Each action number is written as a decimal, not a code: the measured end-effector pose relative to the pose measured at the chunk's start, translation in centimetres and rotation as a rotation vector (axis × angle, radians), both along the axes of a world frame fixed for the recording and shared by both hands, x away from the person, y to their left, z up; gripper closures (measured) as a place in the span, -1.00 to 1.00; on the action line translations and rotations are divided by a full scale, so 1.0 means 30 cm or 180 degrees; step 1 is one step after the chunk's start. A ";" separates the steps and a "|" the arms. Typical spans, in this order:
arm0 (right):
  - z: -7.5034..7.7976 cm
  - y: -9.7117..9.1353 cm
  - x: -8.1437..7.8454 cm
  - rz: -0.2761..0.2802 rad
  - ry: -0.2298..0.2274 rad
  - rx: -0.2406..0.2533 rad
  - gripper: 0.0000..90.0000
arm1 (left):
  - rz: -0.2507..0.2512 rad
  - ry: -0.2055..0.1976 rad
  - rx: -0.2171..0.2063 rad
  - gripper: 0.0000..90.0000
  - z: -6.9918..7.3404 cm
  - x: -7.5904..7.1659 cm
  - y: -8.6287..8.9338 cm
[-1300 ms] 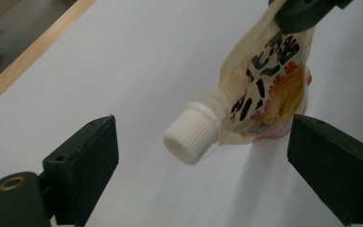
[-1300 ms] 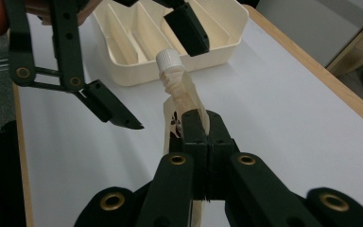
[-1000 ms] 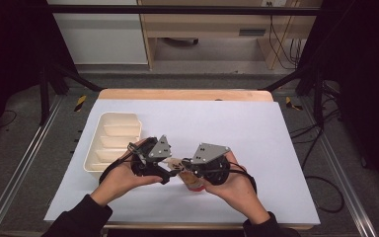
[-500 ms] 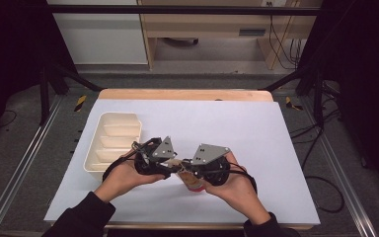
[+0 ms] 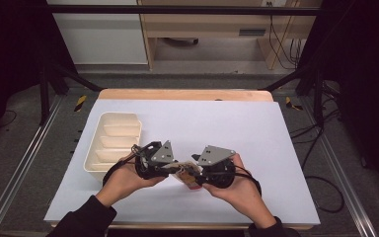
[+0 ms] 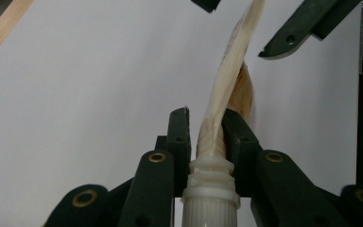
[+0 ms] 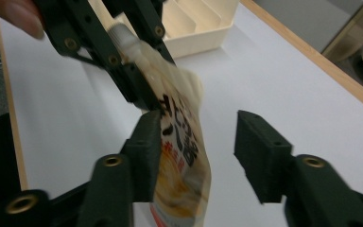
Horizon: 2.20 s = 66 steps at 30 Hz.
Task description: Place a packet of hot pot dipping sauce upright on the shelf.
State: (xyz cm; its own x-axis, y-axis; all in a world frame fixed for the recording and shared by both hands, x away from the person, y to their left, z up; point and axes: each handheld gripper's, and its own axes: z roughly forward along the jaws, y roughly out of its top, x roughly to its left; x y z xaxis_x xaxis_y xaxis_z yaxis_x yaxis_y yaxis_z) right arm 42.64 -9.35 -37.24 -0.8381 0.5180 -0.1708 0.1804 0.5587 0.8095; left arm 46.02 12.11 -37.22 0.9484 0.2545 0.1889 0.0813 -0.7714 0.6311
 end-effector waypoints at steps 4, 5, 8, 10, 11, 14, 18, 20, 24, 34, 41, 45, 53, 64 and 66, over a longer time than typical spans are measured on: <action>-0.042 -0.023 -0.010 -0.0068 0.0051 -0.0052 -0.27 | 0.0004 -0.0001 0.0008 0.67 -0.001 -0.003 0.001; -0.055 -0.029 -0.015 -0.0102 0.0052 -0.0088 -0.34 | 0.0005 -0.0004 0.0008 0.67 -0.001 -0.003 0.000; -0.085 -0.045 -0.022 -0.0189 0.0061 -0.0141 -0.49 | -0.0004 -0.0009 0.0007 0.67 -0.002 -0.004 0.001; -0.114 -0.064 -0.024 -0.0282 0.0103 -0.0155 -0.58 | 0.0011 -0.0008 0.0002 0.67 -0.003 -0.006 0.001; -0.150 -0.093 -0.019 -0.0401 0.0205 -0.0162 -0.65 | 0.0002 -0.0025 0.0007 0.67 -0.003 -0.006 0.001; -0.187 -0.125 -0.009 -0.0564 0.0314 -0.0147 -0.78 | 0.0010 -0.0004 -0.0019 0.67 -0.003 -0.007 0.002; -0.208 -0.156 0.001 -0.0720 0.0377 -0.0095 -0.85 | 0.0032 -0.0006 -0.0042 0.67 -0.007 -0.008 0.005; -0.215 -0.168 0.002 -0.0731 0.0375 -0.0116 -0.86 | 0.0028 0.0006 -0.0055 0.67 -0.007 -0.007 0.006; -0.227 -0.184 -0.003 -0.0784 0.0355 -0.0177 -0.85 | 0.0012 0.0034 -0.0081 0.67 -0.008 -0.008 0.008; -0.251 -0.219 -0.001 -0.1143 0.0325 -0.0321 -0.83 | 0.0018 0.0052 -0.0068 0.68 -0.008 -0.010 0.009; -0.251 -0.228 0.000 -0.1234 0.0293 -0.0325 -0.83 | -0.0031 0.0047 0.0021 0.68 0.005 -0.005 -0.017; -0.255 -0.235 0.002 -0.1264 0.0282 -0.0347 -0.83 | -0.0032 0.0040 -0.0006 0.68 0.006 -0.003 -0.023; -0.255 -0.259 0.008 -0.1377 0.0286 -0.0338 -0.82 | -0.0082 0.0053 0.0123 0.68 0.020 0.021 -0.050; -0.257 -0.270 0.012 -0.1397 0.0294 -0.0354 -0.82 | -0.0325 0.0076 0.0644 0.68 0.069 0.067 -0.146; -0.257 -0.270 0.012 -0.1397 0.0291 -0.0351 -0.82 | -0.0342 0.0068 0.0678 0.68 0.072 0.067 -0.151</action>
